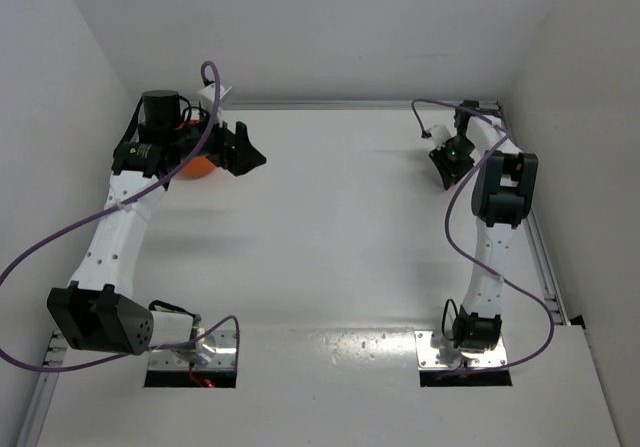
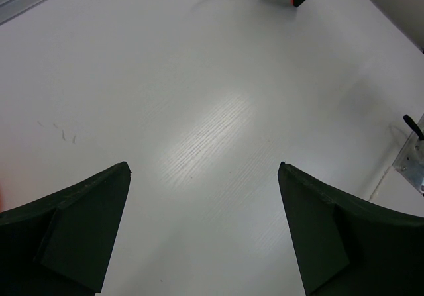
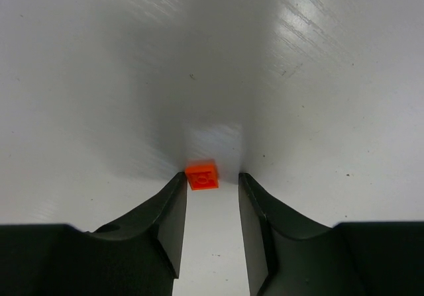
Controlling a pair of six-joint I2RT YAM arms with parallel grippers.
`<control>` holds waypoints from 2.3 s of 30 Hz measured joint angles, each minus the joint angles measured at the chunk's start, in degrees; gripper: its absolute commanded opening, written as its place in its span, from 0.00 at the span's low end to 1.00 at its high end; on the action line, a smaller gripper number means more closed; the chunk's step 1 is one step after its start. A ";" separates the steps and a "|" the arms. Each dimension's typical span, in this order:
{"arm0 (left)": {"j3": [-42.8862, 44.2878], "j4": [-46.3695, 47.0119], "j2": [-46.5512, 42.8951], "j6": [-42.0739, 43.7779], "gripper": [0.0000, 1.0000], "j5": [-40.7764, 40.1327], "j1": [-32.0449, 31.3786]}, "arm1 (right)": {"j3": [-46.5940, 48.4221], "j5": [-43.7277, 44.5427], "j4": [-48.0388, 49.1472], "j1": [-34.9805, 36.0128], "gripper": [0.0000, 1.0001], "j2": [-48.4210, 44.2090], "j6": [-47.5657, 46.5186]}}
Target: Sort the legos into containers by color
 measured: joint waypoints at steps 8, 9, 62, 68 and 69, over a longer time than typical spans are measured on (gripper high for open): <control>0.00 -0.02 0.00 -0.11 1.00 0.00 0.00 | -0.04 0.00 -0.33 -0.07 0.21 0.04 -0.66; 0.00 -0.02 0.00 -0.11 1.00 0.02 0.00 | -0.13 -0.07 -0.48 -0.11 0.18 0.04 -0.81; -21.49 18.29 -1.97 5.01 0.68 -14.99 -27.56 | -30.38 -79.36 37.83 23.10 0.06 -20.00 73.79; -20.52 20.63 -0.98 3.15 0.71 -13.31 -27.85 | -31.32 -79.54 40.50 24.41 0.06 -21.33 76.02; -20.33 21.44 -0.72 2.56 0.71 -12.74 -27.85 | -31.47 -79.54 41.03 24.65 0.06 -21.49 76.41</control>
